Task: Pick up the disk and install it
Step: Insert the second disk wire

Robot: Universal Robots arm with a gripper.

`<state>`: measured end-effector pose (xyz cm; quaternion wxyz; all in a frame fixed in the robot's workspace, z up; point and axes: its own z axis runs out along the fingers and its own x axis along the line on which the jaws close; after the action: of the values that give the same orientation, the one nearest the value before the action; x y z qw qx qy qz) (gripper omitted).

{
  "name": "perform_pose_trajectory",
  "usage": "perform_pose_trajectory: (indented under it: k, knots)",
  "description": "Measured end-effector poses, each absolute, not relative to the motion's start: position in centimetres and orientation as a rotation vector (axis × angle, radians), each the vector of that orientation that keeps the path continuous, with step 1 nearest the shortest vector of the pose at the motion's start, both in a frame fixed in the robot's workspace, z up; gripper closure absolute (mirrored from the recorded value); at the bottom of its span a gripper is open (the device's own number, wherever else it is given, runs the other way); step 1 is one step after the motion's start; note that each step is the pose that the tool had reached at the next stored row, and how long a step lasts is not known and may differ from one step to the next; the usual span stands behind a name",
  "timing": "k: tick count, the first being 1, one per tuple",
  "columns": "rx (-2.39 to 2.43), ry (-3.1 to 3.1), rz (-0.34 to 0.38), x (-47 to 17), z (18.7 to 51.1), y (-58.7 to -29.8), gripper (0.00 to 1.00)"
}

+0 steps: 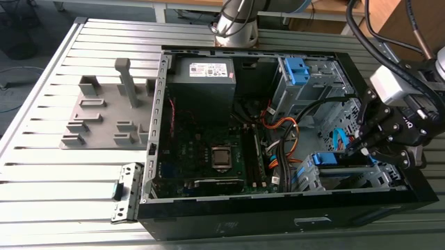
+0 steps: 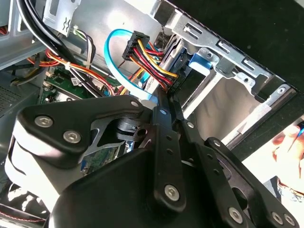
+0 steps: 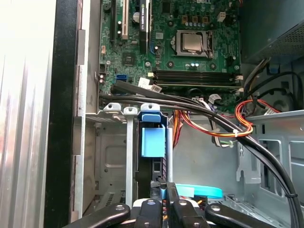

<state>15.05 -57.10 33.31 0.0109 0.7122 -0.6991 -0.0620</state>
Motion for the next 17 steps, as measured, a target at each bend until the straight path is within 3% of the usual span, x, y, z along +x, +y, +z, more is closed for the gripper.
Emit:
perform_pose_trajectory:
  k: [17]
  knots:
    - [2.222,-2.181,-0.194,15.05,32.59,-57.18,0.84]
